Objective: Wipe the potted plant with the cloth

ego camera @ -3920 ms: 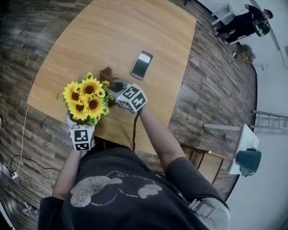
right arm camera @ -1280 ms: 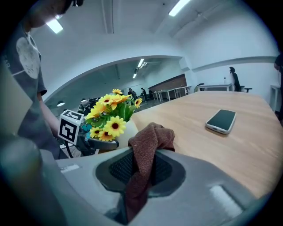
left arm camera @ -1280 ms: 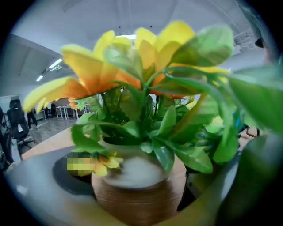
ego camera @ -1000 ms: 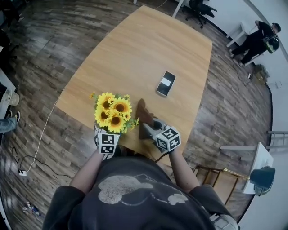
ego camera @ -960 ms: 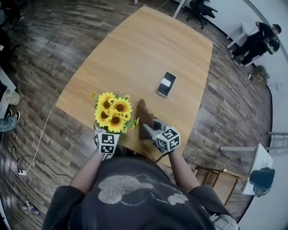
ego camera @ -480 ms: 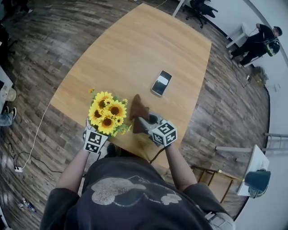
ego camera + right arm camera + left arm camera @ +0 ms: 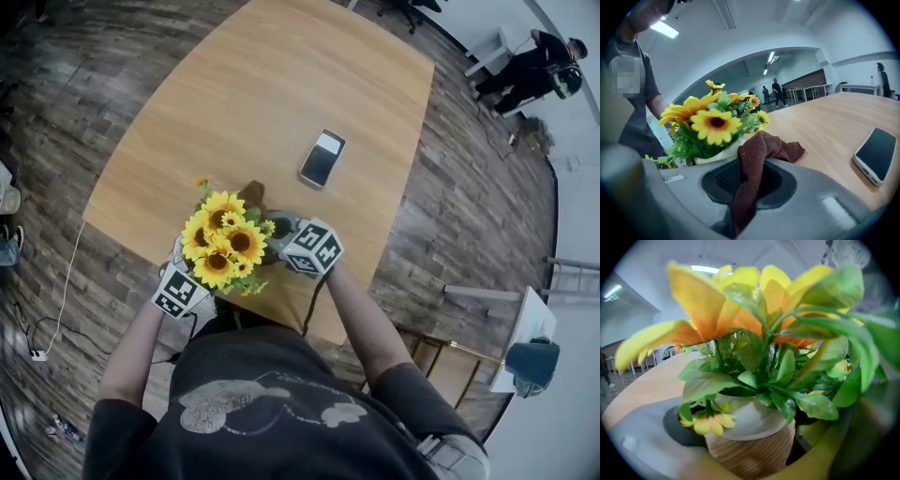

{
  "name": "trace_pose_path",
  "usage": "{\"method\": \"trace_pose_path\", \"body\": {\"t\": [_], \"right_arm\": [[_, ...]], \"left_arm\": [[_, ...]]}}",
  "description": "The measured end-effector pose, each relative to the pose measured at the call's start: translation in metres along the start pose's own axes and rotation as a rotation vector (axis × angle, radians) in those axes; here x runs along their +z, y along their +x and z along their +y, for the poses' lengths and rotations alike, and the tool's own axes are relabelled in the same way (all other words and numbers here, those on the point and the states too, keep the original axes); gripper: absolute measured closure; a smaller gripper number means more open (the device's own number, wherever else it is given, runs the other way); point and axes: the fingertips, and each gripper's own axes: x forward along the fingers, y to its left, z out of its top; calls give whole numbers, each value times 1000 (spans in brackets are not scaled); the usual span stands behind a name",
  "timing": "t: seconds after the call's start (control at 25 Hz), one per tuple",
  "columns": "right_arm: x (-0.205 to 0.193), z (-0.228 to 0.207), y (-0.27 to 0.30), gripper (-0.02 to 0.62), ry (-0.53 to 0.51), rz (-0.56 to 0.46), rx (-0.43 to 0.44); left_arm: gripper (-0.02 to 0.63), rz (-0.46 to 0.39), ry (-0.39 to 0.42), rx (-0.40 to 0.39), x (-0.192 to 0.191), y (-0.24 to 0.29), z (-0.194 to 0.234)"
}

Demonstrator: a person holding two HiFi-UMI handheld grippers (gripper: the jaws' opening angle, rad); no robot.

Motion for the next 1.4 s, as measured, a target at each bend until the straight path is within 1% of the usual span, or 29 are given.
{"method": "trace_pose_path", "body": {"t": [0.08, 0.2, 0.28, 0.36, 0.44, 0.52, 0.6, 0.72, 0.88, 1.0, 1.12, 1.28, 1.4], "right_arm": [[5, -3, 2, 541, 6, -9, 15], [12, -9, 5, 541, 49, -35, 48], [14, -10, 7, 541, 60, -39, 64], [15, -11, 9, 541, 66, -41, 69], [15, -12, 10, 541, 73, -43, 68], [14, -12, 10, 541, 84, -44, 65], [11, -10, 7, 541, 88, -38, 63], [6, -7, 1, 541, 91, -32, 55], [-3, 1, -9, 541, 119, -47, 31], [-13, 9, -15, 541, 142, -57, 11], [-21, 22, -19, 540, 159, -64, -3], [-28, 36, -20, 541, 180, -83, -34], [-33, 41, -24, 540, 212, -103, -58]], "left_arm": [[17, 9, 38, -51, 2, 5, -7], [18, 32, 89, -115, -1, 7, -11], [17, 41, 100, -137, -4, 8, -13], [15, 40, 100, -134, -5, 8, -13], [15, 40, 86, -113, -6, 9, -11], [11, 35, 50, -79, -5, 8, -9], [-14, 32, 11, -34, -6, 6, -6], [-11, 30, -49, 34, -9, 0, 0], [-5, 15, -120, 117, -14, -9, 5], [27, 6, -158, 162, -17, -16, 7], [82, 0, -180, 186, -22, -23, 4], [142, -3, -194, 190, -26, -27, 2], [150, 1, -197, 183, -25, -22, 3]]}}
